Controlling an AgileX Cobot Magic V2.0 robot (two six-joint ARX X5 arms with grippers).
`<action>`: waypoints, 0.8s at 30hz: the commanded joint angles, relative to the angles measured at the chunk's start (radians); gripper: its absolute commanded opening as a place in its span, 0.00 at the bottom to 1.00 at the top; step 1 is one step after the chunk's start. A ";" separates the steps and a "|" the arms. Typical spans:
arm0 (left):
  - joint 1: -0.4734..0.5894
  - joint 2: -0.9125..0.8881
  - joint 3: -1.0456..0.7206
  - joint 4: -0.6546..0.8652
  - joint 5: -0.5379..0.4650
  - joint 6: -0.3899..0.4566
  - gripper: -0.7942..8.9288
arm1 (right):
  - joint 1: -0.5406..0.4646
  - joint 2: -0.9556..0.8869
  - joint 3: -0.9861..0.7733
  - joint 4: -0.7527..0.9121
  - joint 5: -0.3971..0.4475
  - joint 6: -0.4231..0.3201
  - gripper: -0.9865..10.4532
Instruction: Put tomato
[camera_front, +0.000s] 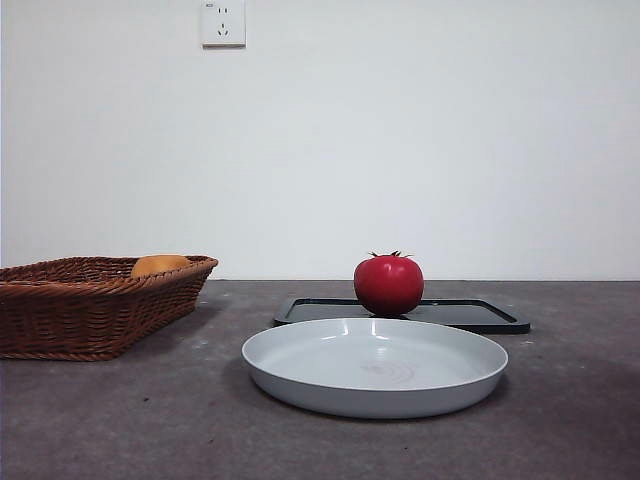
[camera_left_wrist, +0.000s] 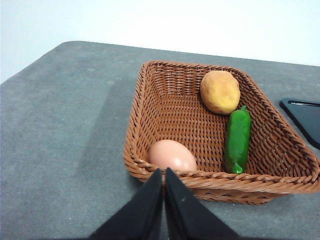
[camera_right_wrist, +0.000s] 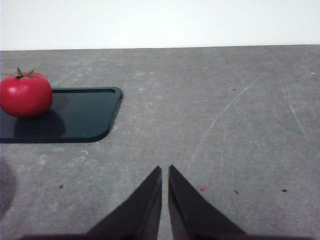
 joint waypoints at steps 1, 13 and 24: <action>0.002 0.000 -0.021 -0.008 -0.008 -0.002 0.09 | 0.001 -0.002 -0.005 -0.010 -0.002 -0.014 0.10; 0.002 0.000 -0.021 -0.008 -0.008 -0.002 0.09 | 0.001 -0.002 -0.005 0.015 0.000 -0.014 0.10; 0.002 0.000 -0.021 -0.008 -0.008 -0.002 0.09 | 0.001 -0.002 -0.005 0.015 0.000 -0.014 0.10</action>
